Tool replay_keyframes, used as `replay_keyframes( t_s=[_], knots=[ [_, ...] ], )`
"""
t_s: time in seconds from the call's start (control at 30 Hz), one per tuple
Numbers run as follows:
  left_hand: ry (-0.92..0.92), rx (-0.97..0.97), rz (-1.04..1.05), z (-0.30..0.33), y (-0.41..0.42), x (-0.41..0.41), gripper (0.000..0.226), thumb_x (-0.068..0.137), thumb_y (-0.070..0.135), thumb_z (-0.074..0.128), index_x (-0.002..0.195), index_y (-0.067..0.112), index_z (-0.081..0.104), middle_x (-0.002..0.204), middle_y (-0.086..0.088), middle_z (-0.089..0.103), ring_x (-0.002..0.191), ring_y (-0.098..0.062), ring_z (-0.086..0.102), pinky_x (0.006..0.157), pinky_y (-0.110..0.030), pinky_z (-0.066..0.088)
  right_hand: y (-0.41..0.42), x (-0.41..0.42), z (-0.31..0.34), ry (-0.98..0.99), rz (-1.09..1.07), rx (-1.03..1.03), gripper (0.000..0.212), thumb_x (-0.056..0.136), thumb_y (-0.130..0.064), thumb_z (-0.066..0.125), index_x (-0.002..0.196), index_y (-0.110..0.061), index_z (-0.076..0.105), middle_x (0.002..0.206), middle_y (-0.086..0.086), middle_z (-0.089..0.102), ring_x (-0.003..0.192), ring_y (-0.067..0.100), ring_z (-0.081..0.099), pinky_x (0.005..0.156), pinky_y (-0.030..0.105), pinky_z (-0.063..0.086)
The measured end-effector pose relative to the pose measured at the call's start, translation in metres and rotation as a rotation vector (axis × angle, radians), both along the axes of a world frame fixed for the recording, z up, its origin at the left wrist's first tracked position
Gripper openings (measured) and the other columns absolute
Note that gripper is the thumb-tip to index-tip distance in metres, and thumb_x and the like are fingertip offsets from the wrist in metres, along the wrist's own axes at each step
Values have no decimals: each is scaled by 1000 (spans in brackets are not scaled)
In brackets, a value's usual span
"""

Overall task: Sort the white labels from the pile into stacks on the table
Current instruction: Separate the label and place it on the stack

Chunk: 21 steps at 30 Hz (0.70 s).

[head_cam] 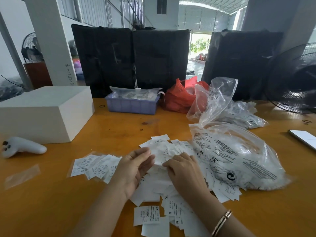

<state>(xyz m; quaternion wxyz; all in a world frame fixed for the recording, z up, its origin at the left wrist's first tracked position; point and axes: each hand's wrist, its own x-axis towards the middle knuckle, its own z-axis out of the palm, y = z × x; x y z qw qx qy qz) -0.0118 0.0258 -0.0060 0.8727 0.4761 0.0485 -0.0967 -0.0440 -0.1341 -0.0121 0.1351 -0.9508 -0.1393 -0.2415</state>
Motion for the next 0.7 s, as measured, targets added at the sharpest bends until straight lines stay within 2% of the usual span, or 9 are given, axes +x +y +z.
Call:
replay_keyframes(
  t_s=[0.1, 0.17, 0.23, 0.33, 0.43, 0.5, 0.57, 0.63, 0.7],
  knots=[
    [-8, 25, 17, -2, 0, 1, 14, 77, 4, 68, 90, 7, 66, 83, -10, 75, 75, -17, 73, 59, -26, 59, 0, -3, 0, 21, -53, -94, 9, 85, -22, 67, 77, -22, 71, 74, -8, 68, 77, 16, 57, 75, 29, 46],
    [-9, 31, 18, -2, 0, 1, 18, 74, 5, 70, 91, 9, 64, 83, -8, 75, 74, -16, 73, 56, -24, 58, 4, -5, 1, 3, -81, -187, 14, 72, -21, 78, 66, -24, 66, 64, -10, 62, 67, 13, 56, 66, 27, 48],
    [-15, 53, 15, -1, 1, 0, 33, 64, 7, 73, 96, 11, 63, 81, -6, 75, 71, -14, 73, 54, -22, 56, 5, -3, -2, 9, -56, -217, 7, 80, -25, 71, 75, -26, 67, 74, -11, 64, 76, 13, 55, 74, 26, 42],
    [-31, 51, -13, 0, 1, -1, 45, 61, 4, 73, 105, 12, 65, 80, -6, 74, 69, -14, 72, 56, -22, 56, -3, -1, -6, 76, 1, -23, 18, 94, -36, 51, 93, -28, 66, 94, -14, 65, 94, 10, 48, 87, 26, 28],
    [-24, 45, -34, 0, 2, -1, 34, 75, 0, 68, 106, 12, 68, 84, -10, 74, 71, -15, 72, 58, -22, 57, -5, -4, 3, 65, 51, 347, 21, 88, -43, 58, 82, -26, 69, 84, -16, 65, 84, 2, 52, 84, 22, 33],
    [-18, 18, -54, 1, 1, -1, 28, 81, -2, 64, 105, 9, 70, 86, -12, 73, 72, -15, 72, 58, -21, 57, -8, -6, 10, 28, 35, 693, 18, 83, -40, 63, 77, -24, 68, 72, -14, 61, 65, -1, 52, 65, 16, 41],
    [-21, 29, -76, 1, -1, -3, 26, 76, -2, 67, 99, 8, 74, 88, -13, 72, 71, -16, 71, 59, -21, 57, -11, -9, 16, 66, 25, 1089, 14, 84, -31, 65, 76, -21, 70, 61, -10, 59, 50, 2, 46, 48, 16, 39],
    [-40, 69, -93, 0, -4, -6, 25, 76, -3, 68, 96, 9, 76, 88, -11, 73, 74, -17, 72, 60, -21, 57, -14, -12, 19, 179, 41, 1437, 13, 85, -23, 67, 73, -23, 71, 60, -6, 60, 47, 6, 49, 45, 17, 41],
    [-78, 108, -94, -1, -8, -9, 25, 81, -4, 65, 99, 10, 73, 84, -7, 73, 78, -17, 72, 62, -21, 57, -16, -15, 20, 274, 49, 1624, 23, 86, -17, 68, 66, -28, 69, 65, -3, 64, 52, 10, 60, 47, 17, 44]
  ],
)
